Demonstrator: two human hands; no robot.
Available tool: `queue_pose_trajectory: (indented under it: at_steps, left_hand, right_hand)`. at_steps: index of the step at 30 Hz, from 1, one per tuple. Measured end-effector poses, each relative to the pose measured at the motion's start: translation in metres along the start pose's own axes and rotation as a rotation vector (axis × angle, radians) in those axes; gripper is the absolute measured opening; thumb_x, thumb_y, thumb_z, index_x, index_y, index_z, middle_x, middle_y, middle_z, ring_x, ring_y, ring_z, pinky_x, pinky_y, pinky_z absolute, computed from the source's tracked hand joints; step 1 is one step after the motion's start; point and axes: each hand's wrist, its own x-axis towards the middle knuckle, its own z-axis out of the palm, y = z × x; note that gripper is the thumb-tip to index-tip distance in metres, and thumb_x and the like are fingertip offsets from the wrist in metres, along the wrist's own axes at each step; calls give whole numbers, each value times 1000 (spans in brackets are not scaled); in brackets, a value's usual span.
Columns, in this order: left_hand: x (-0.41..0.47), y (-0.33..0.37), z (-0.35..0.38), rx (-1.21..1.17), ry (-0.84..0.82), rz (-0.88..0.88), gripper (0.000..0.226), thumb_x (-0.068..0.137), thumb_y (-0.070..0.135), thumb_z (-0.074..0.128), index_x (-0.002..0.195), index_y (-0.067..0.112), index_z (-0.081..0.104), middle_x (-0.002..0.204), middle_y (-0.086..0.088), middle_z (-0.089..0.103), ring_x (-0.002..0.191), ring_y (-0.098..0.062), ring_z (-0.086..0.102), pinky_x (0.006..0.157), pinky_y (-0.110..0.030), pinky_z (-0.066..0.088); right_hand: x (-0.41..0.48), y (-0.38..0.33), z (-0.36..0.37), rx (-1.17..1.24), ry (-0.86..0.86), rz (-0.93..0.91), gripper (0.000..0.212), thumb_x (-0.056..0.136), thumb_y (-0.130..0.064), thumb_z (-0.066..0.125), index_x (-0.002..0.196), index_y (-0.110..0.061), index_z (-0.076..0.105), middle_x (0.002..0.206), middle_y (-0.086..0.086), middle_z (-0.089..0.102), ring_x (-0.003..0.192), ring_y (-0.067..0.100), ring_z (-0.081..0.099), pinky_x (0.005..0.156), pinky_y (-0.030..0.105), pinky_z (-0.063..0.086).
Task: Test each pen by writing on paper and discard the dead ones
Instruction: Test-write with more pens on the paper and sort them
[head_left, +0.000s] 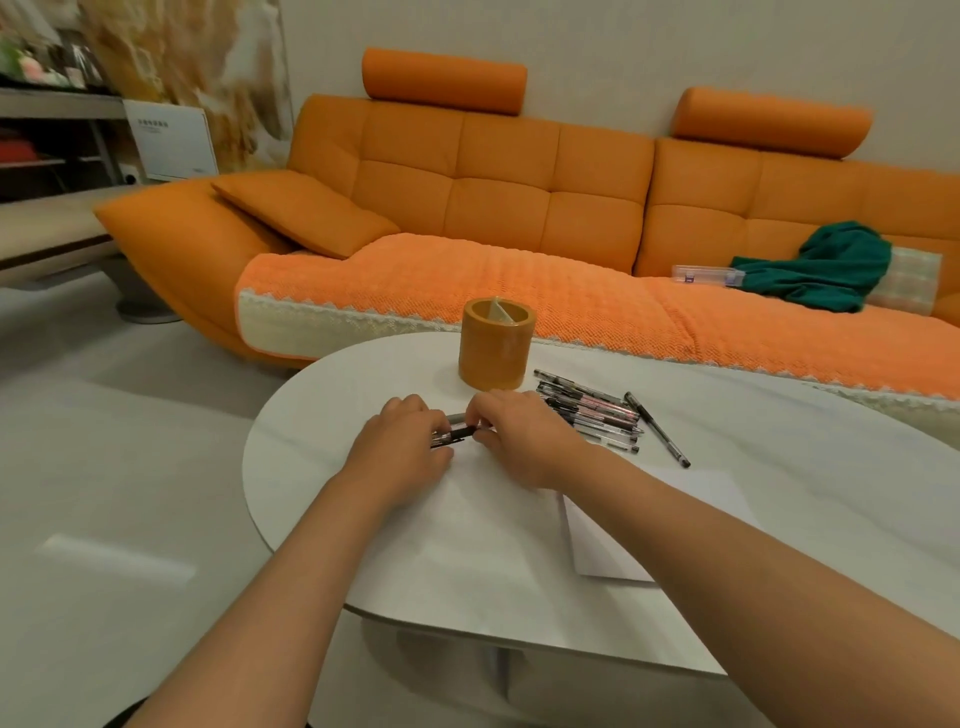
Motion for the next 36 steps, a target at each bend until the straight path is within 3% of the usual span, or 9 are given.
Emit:
queue_pose_trajectory:
  at_steps: [5, 9, 12, 18, 22, 26, 30, 33, 36]
  left_hand:
    - [4, 30, -2, -133, 2, 4, 18, 95, 38, 61, 110, 32, 67, 100, 9, 62, 90, -12, 57, 70, -26, 45]
    - [10, 58, 4, -200, -11, 42, 15, 94, 39, 64, 108, 34, 67, 103, 12, 64, 88, -9, 57, 73, -25, 50]
    - [16, 76, 11, -218, -30, 67, 15, 93, 41, 66, 108, 36, 66, 105, 15, 63, 90, -7, 57, 81, -31, 55]
    - [26, 111, 27, -314, -62, 154, 19, 89, 35, 73, 105, 34, 61, 106, 14, 64, 87, -5, 57, 72, -21, 46]
    - [32, 129, 40, -397, -60, 198, 19, 86, 31, 77, 100, 33, 64, 101, 14, 66, 88, -6, 60, 78, -28, 53]
    - [36, 143, 53, -469, -39, 222, 16, 82, 39, 79, 92, 35, 68, 86, 13, 68, 81, -10, 62, 75, -37, 56]
    - [39, 147, 57, -505, -97, 243, 7, 85, 42, 76, 88, 37, 74, 78, 18, 70, 75, -5, 65, 73, -38, 58]
    - [42, 147, 56, -491, -133, 241, 5, 89, 40, 71, 91, 38, 75, 80, 22, 71, 78, -1, 65, 74, -33, 58]
    - [43, 148, 58, -432, -114, 240, 5, 92, 40, 69, 90, 37, 73, 80, 22, 72, 78, 3, 65, 70, -26, 53]
  right_hand:
    - [-25, 22, -16, 67, 37, 45, 16, 96, -27, 61, 111, -27, 54, 100, -10, 53, 92, 14, 52, 75, 27, 43]
    - [-50, 48, -22, 167, 78, 112, 36, 89, -22, 71, 120, -29, 53, 91, -13, 52, 83, 11, 53, 70, 29, 47]
    - [-69, 71, -25, 261, 111, 156, 45, 86, -15, 73, 124, -29, 54, 89, -15, 54, 84, 10, 56, 75, 31, 50]
    - [-100, 110, -33, 389, 137, 212, 43, 85, -9, 73, 114, -36, 57, 88, -12, 60, 81, 12, 58, 75, 30, 50]
    - [-119, 130, -30, 417, 167, 228, 36, 86, -10, 71, 111, -34, 60, 87, -12, 61, 79, 7, 57, 71, 23, 48]
    - [-126, 132, -31, 314, 83, 201, 19, 94, -23, 62, 111, -33, 62, 94, -17, 61, 78, 1, 54, 67, 18, 39]
    - [-128, 129, -39, 38, 64, 142, 21, 99, -48, 48, 109, -38, 63, 93, -17, 66, 81, 4, 58, 69, 28, 48]
    - [-131, 133, -41, -11, 51, 113, 25, 103, -45, 43, 110, -34, 64, 93, -15, 67, 80, 8, 58, 67, 30, 45]
    - [-130, 132, -39, -9, 52, 97, 26, 104, -37, 42, 95, -23, 62, 84, -8, 63, 75, 17, 55, 64, 35, 44]
